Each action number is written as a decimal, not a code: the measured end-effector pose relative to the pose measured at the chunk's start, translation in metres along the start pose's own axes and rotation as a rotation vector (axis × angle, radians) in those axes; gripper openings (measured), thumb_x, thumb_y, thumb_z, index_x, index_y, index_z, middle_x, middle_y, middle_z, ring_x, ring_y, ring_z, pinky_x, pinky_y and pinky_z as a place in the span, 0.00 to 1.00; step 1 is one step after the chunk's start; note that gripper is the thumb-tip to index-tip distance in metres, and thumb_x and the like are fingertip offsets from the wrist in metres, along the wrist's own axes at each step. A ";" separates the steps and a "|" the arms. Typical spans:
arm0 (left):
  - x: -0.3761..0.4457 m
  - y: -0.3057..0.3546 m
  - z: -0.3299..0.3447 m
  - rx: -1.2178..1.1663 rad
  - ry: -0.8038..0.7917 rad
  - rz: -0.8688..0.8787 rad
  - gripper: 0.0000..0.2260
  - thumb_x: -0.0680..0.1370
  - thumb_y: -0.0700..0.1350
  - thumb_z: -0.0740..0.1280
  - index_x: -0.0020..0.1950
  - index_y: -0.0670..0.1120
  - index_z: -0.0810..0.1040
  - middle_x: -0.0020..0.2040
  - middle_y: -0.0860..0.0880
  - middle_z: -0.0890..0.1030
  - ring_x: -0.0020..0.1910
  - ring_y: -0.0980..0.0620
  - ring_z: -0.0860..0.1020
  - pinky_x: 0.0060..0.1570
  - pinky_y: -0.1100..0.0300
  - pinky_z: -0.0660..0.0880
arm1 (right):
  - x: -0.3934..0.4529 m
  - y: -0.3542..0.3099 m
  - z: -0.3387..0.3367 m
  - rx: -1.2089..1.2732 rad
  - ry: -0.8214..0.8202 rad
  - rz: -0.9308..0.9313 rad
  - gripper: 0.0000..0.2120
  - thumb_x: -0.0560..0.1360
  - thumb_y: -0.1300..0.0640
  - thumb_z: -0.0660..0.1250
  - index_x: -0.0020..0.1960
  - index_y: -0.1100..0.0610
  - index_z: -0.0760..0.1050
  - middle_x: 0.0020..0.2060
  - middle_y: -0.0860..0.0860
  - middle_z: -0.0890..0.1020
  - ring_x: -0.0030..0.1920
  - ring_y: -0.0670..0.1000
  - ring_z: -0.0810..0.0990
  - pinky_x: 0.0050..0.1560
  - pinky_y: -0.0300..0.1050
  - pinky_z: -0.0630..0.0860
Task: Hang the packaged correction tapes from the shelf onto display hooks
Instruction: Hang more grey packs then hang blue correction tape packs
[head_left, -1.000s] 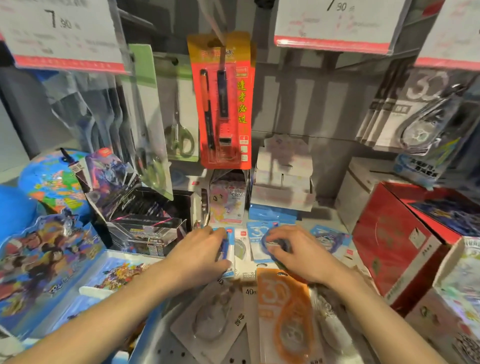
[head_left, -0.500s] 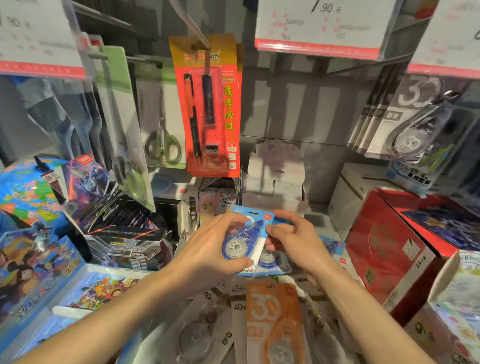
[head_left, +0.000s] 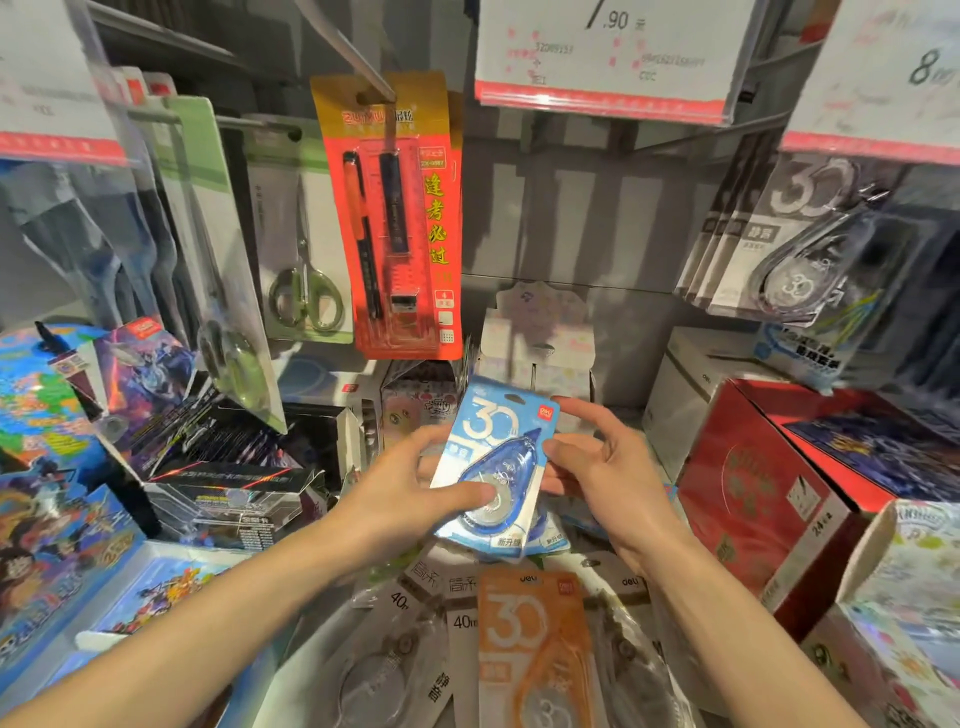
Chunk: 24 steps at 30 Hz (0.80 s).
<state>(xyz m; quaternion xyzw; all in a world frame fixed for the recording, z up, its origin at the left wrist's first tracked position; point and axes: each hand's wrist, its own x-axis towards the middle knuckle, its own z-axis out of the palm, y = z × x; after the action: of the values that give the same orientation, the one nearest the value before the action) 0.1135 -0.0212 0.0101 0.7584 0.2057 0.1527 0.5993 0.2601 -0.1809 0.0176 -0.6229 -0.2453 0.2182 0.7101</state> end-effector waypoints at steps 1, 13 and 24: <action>0.000 -0.001 -0.002 -0.017 0.002 -0.022 0.30 0.66 0.43 0.81 0.65 0.50 0.75 0.50 0.50 0.89 0.49 0.49 0.88 0.51 0.49 0.83 | 0.003 0.003 0.000 -0.020 -0.019 0.001 0.19 0.80 0.71 0.65 0.67 0.57 0.75 0.38 0.55 0.88 0.34 0.49 0.87 0.35 0.40 0.82; -0.010 -0.022 -0.029 0.184 0.151 -0.019 0.22 0.73 0.49 0.78 0.61 0.53 0.70 0.45 0.58 0.89 0.44 0.56 0.87 0.52 0.47 0.82 | -0.002 0.043 0.011 -1.229 -0.223 -0.032 0.26 0.74 0.37 0.67 0.68 0.48 0.75 0.65 0.49 0.74 0.66 0.53 0.75 0.64 0.47 0.70; -0.013 -0.021 -0.027 0.113 0.187 -0.092 0.22 0.71 0.53 0.79 0.58 0.58 0.70 0.46 0.57 0.89 0.45 0.53 0.88 0.55 0.43 0.81 | -0.009 0.018 0.000 -0.913 0.014 -0.013 0.15 0.72 0.47 0.73 0.58 0.44 0.78 0.57 0.46 0.82 0.56 0.47 0.81 0.56 0.46 0.77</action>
<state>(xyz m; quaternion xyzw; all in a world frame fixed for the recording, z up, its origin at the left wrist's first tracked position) 0.0869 -0.0006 -0.0035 0.7632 0.3034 0.1834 0.5403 0.2536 -0.1841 -0.0009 -0.8720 -0.3155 0.0789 0.3659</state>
